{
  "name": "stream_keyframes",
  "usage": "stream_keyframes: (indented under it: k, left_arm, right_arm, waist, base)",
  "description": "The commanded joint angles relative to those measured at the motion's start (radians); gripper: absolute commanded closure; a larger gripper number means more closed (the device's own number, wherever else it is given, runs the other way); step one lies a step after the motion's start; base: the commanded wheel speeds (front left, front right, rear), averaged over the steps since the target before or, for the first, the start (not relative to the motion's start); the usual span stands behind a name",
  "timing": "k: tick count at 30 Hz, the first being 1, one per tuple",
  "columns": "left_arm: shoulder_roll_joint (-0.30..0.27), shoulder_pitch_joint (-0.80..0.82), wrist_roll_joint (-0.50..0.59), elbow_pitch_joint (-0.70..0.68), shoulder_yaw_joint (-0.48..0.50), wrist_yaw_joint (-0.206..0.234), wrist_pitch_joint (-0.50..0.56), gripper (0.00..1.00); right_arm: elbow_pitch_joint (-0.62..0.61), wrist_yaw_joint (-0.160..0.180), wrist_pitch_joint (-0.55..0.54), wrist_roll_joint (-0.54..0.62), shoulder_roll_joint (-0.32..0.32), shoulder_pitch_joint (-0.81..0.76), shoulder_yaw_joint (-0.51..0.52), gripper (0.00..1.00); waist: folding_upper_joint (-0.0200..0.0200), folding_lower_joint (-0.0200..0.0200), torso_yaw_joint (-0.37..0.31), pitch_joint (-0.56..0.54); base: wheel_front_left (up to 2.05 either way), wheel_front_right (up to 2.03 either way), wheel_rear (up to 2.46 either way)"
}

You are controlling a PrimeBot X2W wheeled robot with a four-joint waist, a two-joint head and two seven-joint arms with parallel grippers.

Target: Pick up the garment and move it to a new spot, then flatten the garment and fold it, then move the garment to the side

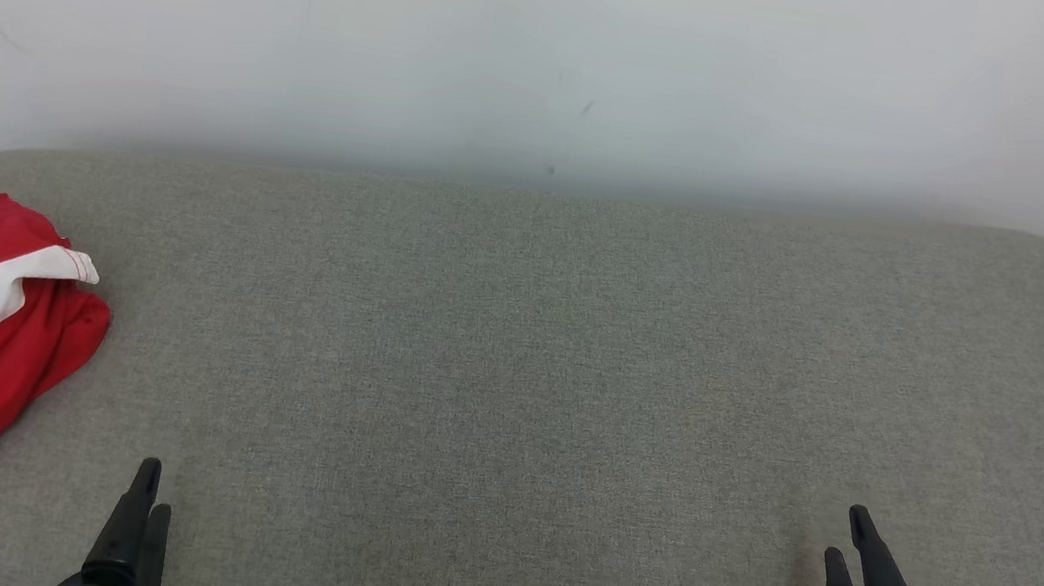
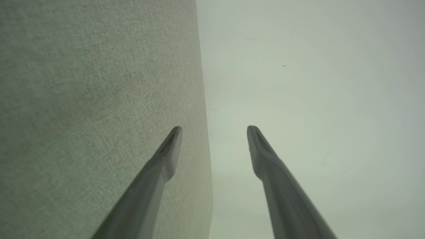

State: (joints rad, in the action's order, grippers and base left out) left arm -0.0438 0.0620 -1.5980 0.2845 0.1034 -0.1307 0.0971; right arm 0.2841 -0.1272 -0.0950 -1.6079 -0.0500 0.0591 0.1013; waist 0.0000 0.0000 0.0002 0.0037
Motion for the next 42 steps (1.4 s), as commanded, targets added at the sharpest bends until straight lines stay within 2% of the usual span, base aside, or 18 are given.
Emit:
stream_keyframes:
  k: [1,12,32,42]
  left_arm:
    - [-0.003,0.015,0.023,-0.023,-0.002,0.000,-0.012,0.00]
    - [-0.004,0.008,0.192,-0.055,-0.009,0.003,-0.064,0.00]
    - [-0.005,-0.020,0.539,-0.121,-0.059,0.046,-0.142,0.00]
    - [-0.006,-0.028,0.758,-0.126,-0.081,0.077,-0.177,0.00]
  right_arm:
    - [-0.027,-0.002,0.012,0.021,-0.002,0.015,-0.011,0.00]
    - [-0.062,-0.002,0.064,0.181,-0.002,0.000,-0.037,0.00]
    - [-0.126,-0.003,0.141,0.489,-0.001,-0.028,-0.063,0.00]
    - [-0.145,-0.003,0.175,0.677,-0.001,-0.038,-0.075,0.00]
  waist:
    - [0.0000,0.0000,0.000,0.000]
    - [0.0000,0.0000,0.000,0.000]
    - [0.0000,0.0000,0.000,-0.006]
    - [0.0000,0.0000,0.005,-0.007]
  base:
    - [0.00,0.00,0.00]
    - [0.00,0.00,0.00]
    - [0.00,0.00,0.00]
    - [0.00,0.00,0.00]
